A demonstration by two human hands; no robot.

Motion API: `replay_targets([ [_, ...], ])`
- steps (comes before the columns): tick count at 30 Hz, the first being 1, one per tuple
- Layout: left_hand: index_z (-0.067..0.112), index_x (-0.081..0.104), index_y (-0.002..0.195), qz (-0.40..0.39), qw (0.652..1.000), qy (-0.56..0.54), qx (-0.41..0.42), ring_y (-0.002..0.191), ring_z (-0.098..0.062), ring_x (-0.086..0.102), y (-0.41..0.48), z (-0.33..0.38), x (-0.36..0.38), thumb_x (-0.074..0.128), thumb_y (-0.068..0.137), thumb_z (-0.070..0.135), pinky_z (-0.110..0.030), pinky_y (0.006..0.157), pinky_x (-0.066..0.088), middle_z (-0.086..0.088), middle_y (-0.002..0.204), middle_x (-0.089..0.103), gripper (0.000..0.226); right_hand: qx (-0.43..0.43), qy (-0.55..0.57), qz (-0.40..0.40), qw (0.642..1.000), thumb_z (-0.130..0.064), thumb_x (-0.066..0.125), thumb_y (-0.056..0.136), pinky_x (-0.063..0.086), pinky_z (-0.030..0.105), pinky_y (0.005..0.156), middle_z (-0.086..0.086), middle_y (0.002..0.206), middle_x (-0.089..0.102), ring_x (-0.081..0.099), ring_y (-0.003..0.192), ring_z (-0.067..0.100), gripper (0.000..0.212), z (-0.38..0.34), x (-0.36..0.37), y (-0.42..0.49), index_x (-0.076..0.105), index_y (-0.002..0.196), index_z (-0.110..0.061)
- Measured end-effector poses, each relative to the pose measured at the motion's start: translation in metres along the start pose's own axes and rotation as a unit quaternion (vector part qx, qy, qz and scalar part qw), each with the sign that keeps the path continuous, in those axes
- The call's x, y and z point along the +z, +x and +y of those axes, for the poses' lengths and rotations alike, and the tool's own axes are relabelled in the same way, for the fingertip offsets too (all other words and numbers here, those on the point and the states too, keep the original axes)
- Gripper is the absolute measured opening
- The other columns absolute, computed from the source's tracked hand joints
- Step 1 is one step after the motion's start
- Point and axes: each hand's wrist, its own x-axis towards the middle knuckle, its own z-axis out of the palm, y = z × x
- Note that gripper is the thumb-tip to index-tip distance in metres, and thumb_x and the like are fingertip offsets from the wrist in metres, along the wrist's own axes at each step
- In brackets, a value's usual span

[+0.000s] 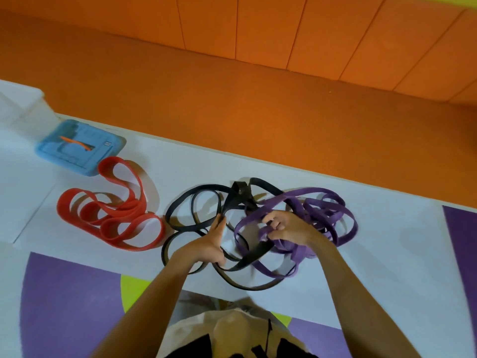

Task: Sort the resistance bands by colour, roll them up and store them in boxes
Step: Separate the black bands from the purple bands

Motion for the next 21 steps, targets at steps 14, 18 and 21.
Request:
replay_targets([
  [14,0.007,-0.018,0.164,0.141,0.988,0.059,0.001,0.162,-0.034,-0.015,-0.015,-0.023,0.031,0.079,0.088,0.004,-0.041,0.130,0.019,-0.012,0.172,-0.027,0.124,0.056,-0.228,0.010,0.972,-0.069,0.070,0.084,0.052,0.037,0.085,0.001,0.109,0.070,0.067,0.105,0.025,0.060,-0.003,0.098,0.043,0.068,0.118,-0.019],
  [18,0.013,-0.020,0.164,0.159,0.987,0.032,-0.009,0.162,-0.037,0.006,-0.017,-0.035,0.035,0.087,0.082,0.010,-0.040,0.121,0.041,-0.007,0.172,-0.031,0.134,0.041,-0.371,0.012,0.928,-0.075,0.061,0.087,0.056,0.042,0.094,0.005,0.118,0.067,0.064,0.111,0.030,0.065,-0.008,0.135,0.052,0.061,0.121,-0.020],
  [21,0.017,-0.020,0.165,0.174,0.985,0.018,-0.009,0.157,-0.039,0.025,-0.017,-0.037,0.037,0.087,0.081,0.009,-0.038,0.108,0.054,-0.002,0.171,-0.034,0.136,0.025,-0.414,0.040,0.909,-0.037,0.063,0.100,0.057,0.042,0.090,0.008,0.121,0.072,0.070,0.111,0.032,0.033,0.000,0.149,0.053,0.057,0.128,-0.020],
])
